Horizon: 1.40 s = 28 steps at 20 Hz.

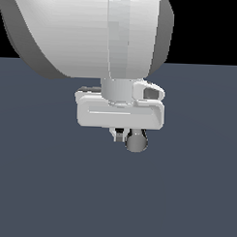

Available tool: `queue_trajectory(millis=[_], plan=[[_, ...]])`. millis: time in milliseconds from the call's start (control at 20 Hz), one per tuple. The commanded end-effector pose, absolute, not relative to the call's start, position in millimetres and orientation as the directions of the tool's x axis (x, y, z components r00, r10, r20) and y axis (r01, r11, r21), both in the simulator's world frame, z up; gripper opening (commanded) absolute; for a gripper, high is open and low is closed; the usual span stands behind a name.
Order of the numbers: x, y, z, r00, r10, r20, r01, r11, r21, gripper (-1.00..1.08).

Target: Turn on the faucet by rotating a designated handle.

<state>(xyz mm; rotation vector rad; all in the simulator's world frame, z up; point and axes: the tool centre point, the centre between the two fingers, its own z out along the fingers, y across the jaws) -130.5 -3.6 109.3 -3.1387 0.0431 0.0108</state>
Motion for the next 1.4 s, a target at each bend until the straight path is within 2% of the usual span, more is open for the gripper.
queue_trajectory(millis=[0, 1050, 1150, 1350], plan=[[-127, -32, 109, 0.998, -0.060, 0.000, -0.060, -0.998, 0.000, -1.00], [-125, -136, 109, 0.998, -0.060, 0.000, -0.060, -0.998, 0.000, -1.00], [-127, -119, 106, 0.999, -0.036, -0.011, -0.036, -0.999, -0.005, -1.00], [-116, -131, 106, 0.999, -0.038, -0.010, -0.038, -0.999, -0.004, -1.00]])
